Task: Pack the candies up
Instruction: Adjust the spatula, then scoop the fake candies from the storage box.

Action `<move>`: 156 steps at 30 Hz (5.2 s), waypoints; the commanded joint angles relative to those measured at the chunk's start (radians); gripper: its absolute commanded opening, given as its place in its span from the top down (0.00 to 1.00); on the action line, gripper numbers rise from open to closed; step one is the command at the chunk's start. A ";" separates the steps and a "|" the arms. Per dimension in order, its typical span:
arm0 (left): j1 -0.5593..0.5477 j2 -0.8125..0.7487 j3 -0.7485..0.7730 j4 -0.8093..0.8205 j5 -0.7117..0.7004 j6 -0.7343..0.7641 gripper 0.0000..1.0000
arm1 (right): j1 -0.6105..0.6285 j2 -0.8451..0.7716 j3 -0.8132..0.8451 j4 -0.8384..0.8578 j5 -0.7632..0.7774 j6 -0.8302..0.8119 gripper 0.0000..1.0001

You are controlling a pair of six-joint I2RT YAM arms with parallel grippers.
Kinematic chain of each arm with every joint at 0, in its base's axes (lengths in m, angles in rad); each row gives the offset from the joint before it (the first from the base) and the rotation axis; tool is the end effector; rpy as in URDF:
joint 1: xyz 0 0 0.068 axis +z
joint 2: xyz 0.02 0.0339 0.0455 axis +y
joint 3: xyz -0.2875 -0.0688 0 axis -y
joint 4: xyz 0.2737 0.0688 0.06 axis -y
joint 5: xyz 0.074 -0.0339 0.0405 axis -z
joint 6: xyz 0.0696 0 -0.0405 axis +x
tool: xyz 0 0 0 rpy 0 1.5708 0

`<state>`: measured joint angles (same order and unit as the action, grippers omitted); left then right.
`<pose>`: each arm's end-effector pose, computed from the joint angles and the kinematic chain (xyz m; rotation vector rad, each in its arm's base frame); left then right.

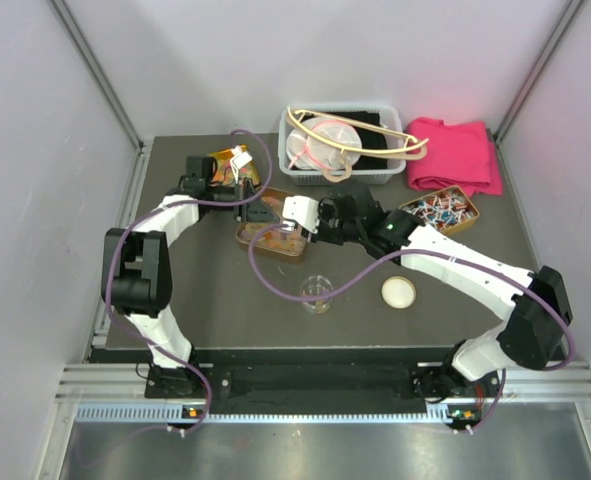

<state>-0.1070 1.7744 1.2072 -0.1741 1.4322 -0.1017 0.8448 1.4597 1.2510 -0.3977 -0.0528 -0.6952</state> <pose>0.3932 -0.1116 0.2422 0.7291 1.8879 -1.7222 0.2537 0.2913 0.3194 -1.5389 1.5438 0.1426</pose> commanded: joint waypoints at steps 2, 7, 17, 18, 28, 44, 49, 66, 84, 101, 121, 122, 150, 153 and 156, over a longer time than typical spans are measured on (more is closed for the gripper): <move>-0.017 0.026 0.035 0.027 0.235 0.026 0.79 | 0.040 0.011 0.051 0.019 -0.075 0.011 1.00; -0.005 0.023 0.054 0.012 0.235 0.031 0.35 | 0.040 0.008 0.024 0.034 -0.013 -0.006 1.00; 0.146 0.068 0.176 -0.201 0.200 0.232 0.01 | 0.007 -0.006 -0.019 0.039 0.068 -0.049 1.00; 0.161 0.077 0.204 -0.276 0.177 0.267 0.01 | 0.002 -0.004 -0.018 0.040 0.089 -0.052 1.00; 0.170 0.143 0.192 -0.452 -0.231 0.501 0.01 | -0.010 0.103 0.080 0.023 0.255 -0.167 1.00; 0.144 0.017 0.026 -0.137 -0.377 0.289 0.01 | -0.009 0.211 0.260 -0.052 0.340 -0.311 1.00; 0.139 -0.026 0.043 -0.134 -0.570 0.304 0.02 | -0.009 0.226 0.252 -0.049 0.357 -0.328 1.00; 0.047 -0.012 -0.021 -0.091 -0.852 0.315 0.24 | 0.005 0.361 0.340 -0.039 0.455 -0.498 1.00; 0.047 0.076 -0.009 -0.074 -0.782 0.280 0.40 | 0.014 0.577 0.387 0.066 0.557 -0.684 1.00; 0.148 0.083 -0.034 -0.090 -0.512 0.260 0.33 | 0.016 0.668 0.416 0.114 0.559 -0.719 1.00; 0.145 0.125 -0.051 -0.051 -0.447 0.241 0.35 | 0.022 0.712 0.412 0.318 0.685 -0.846 1.00; 0.147 0.122 -0.052 -0.051 -0.446 0.241 0.35 | 0.022 0.705 0.410 0.307 0.689 -0.840 1.00; 0.145 0.117 -0.051 -0.041 -0.440 0.227 0.35 | 0.079 0.674 0.306 0.139 0.458 -0.606 1.00; 0.147 0.118 -0.051 -0.041 -0.446 0.226 0.35 | 0.105 0.630 0.274 0.137 0.415 -0.572 1.00; 0.147 0.120 -0.051 -0.039 -0.447 0.221 0.35 | 0.131 0.588 0.216 0.145 0.392 -0.558 1.00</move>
<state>0.0406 1.8942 1.1553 -0.2535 0.9531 0.1257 0.9131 2.1181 1.5299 -0.1734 0.4908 -1.3140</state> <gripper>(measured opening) 0.648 0.288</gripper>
